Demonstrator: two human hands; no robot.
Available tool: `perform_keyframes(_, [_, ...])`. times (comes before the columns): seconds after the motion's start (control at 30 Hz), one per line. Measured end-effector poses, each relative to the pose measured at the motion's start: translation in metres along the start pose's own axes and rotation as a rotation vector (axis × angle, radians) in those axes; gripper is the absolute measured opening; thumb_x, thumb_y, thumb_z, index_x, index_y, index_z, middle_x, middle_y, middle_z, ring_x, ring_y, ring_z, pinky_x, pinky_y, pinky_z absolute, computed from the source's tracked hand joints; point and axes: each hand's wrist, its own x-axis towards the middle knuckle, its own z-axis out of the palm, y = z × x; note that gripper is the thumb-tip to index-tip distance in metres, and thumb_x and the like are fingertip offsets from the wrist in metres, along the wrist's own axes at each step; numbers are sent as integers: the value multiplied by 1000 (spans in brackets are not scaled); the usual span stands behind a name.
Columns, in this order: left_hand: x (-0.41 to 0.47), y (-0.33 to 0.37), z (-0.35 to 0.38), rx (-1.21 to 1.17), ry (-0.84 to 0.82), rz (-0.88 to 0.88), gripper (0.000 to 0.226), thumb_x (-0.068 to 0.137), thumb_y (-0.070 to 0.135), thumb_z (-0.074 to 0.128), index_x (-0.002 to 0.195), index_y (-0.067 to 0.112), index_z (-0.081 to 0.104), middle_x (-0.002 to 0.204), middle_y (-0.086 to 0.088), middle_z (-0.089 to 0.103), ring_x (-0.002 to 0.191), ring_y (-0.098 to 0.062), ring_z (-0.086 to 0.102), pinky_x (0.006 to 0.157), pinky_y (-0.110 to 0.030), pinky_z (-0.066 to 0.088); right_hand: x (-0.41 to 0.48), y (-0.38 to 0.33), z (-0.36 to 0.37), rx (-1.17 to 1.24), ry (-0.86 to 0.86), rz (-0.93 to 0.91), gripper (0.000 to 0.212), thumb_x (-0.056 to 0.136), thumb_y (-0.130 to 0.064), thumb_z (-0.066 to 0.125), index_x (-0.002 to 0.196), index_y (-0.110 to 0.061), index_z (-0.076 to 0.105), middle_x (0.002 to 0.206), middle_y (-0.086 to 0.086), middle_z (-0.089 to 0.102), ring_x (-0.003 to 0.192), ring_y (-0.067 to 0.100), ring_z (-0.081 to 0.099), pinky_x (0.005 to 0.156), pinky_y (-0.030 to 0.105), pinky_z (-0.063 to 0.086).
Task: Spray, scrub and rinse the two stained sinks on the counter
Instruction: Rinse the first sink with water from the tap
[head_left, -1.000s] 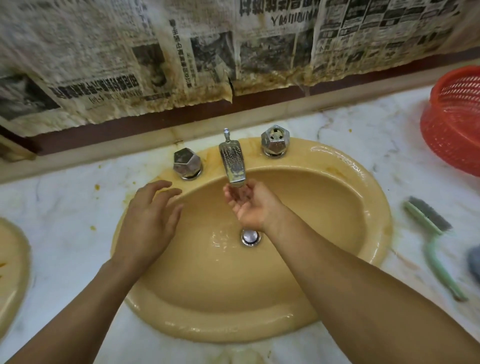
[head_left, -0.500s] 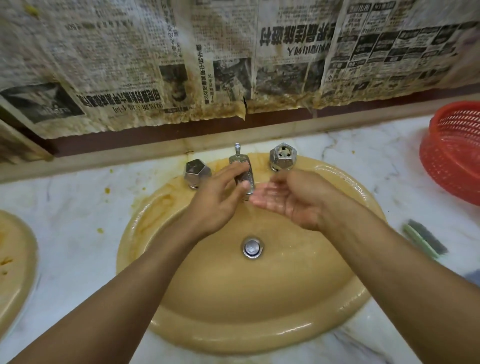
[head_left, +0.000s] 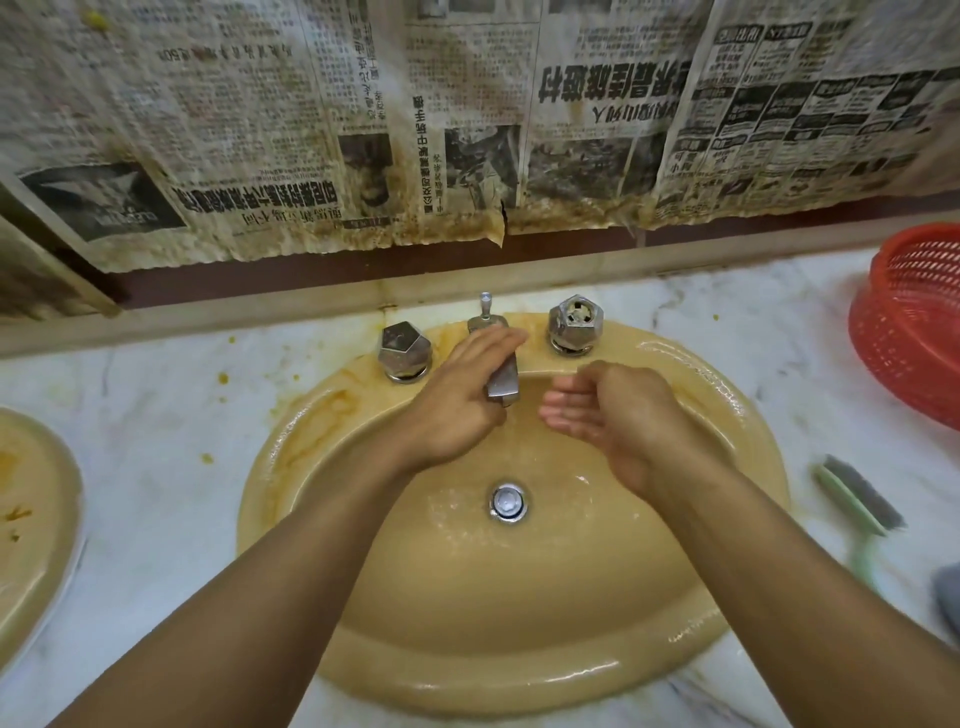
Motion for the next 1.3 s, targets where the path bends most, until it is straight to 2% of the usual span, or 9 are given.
perform_keyframes(0.17, [19, 3, -31, -198, -145, -109, 85, 77, -22, 54, 153, 15, 47, 162, 2, 35, 152, -10, 26, 123, -30, 26, 17, 28, 22, 403, -185, 397, 41, 109, -23, 40, 104, 10, 63, 99, 27, 71, 92, 38, 69, 73, 43, 62])
perform_keyframes(0.3, [-2, 8, -13, -613, 229, -261, 52, 93, -11, 44, 128, 16, 71, 138, 4, 66, 132, -11, 57, 115, -35, 45, 19, 38, 38, 549, -240, 506, 44, 108, -23, 43, 88, 7, 69, 75, 21, 72, 65, 30, 73, 52, 33, 61])
perform_keyframes(0.43, [4, 20, 1, -1104, 500, -480, 25, 106, -1, 45, 127, 1, 58, 121, -13, 68, 115, -24, 66, 106, -39, 53, 2, 11, 11, 206, -168, 300, 45, 107, -17, 42, 79, 4, 71, 76, 16, 70, 66, 25, 70, 55, 31, 59])
perform_keyframes(0.57, [27, 31, -9, -1327, 447, -647, 16, 104, -8, 40, 109, -9, 55, 113, -24, 63, 108, -34, 65, 94, -49, 59, -16, -50, 9, -42, -225, -35, 34, 109, -15, 41, 104, 11, 64, 89, 26, 73, 78, 34, 75, 73, 40, 65])
perform_keyframes(0.67, [28, 35, -10, -1458, 331, -669, 30, 104, -9, 36, 128, -14, 53, 117, -26, 66, 99, -33, 69, 75, -42, 64, -26, -81, 24, -370, -359, -115, 36, 108, -19, 47, 110, 12, 65, 110, 31, 71, 103, 39, 72, 92, 43, 61])
perform_keyframes(0.77, [18, 29, -3, -1554, 268, -658, 33, 109, 1, 37, 136, -14, 50, 128, -31, 65, 119, -41, 66, 94, -49, 58, -27, -89, 19, -508, -369, -166, 34, 108, -20, 49, 107, 8, 67, 108, 28, 72, 102, 37, 73, 92, 44, 61])
perform_keyframes(1.03, [1, 10, 16, -1305, 176, -648, 33, 104, 36, 56, 112, 8, 71, 97, -11, 78, 84, -22, 72, 91, -39, 54, 5, -2, 10, 33, -150, 147, 43, 110, -23, 39, 105, 9, 68, 99, 28, 73, 87, 37, 73, 73, 39, 61])
perform_keyframes(1.2, [8, -10, -1, -1614, 119, -671, 41, 94, 22, 62, 128, -1, 62, 135, -20, 61, 109, -31, 66, 106, -38, 46, 21, 30, 41, 647, -285, 494, 42, 108, -24, 42, 125, 9, 61, 106, 28, 70, 91, 38, 71, 67, 43, 65])
perform_keyframes(1.3, [11, -13, -9, -1772, 81, -662, 54, 105, 27, 41, 141, -13, 48, 138, -34, 58, 129, -41, 59, 107, -49, 49, 20, 29, 35, 605, -259, 452, 36, 107, -19, 42, 99, 6, 67, 82, 23, 73, 74, 31, 73, 61, 35, 64])
